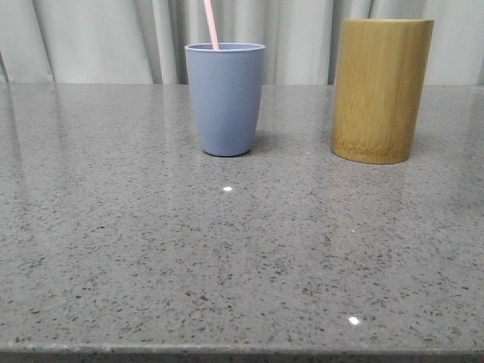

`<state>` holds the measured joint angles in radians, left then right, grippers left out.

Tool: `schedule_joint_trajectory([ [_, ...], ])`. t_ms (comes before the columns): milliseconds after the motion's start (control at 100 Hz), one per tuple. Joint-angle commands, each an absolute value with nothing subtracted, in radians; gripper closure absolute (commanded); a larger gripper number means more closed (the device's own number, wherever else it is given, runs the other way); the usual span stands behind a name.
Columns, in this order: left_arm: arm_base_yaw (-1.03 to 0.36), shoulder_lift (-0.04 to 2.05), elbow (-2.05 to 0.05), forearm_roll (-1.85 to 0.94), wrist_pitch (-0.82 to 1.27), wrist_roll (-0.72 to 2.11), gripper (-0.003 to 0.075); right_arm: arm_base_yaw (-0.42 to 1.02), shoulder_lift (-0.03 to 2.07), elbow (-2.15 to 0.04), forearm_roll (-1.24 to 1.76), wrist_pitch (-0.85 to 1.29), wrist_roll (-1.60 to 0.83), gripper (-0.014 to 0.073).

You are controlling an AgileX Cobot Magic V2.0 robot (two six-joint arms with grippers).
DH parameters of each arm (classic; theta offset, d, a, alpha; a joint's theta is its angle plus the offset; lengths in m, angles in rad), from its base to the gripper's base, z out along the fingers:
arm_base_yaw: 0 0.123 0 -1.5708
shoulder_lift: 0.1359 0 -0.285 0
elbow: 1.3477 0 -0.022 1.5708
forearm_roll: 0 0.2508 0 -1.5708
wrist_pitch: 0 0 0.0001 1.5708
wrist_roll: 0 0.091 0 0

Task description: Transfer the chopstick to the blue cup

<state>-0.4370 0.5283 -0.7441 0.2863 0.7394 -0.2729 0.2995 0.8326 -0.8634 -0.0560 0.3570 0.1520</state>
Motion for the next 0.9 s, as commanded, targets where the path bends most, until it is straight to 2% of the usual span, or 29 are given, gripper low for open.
schedule_joint_trajectory([
  [0,-0.438,0.51,-0.748,0.282,0.64,-0.285,0.064,0.27,0.747,-0.842,-0.072,0.292,0.146,0.0476],
  [170,-0.438,0.468,-0.704,0.278,0.624,-0.285,0.0738,0.227,0.591,-0.758,-0.082,0.35,0.146,0.067],
  [640,-0.438,0.281,-0.565,0.258,0.596,-0.285,0.0739,0.217,0.248,-0.536,-0.096,0.402,0.146,0.0655],
  [890,-0.438,0.211,-0.532,0.253,0.595,-0.285,0.0739,0.217,0.167,-0.495,-0.096,0.404,0.146,0.0655],
])
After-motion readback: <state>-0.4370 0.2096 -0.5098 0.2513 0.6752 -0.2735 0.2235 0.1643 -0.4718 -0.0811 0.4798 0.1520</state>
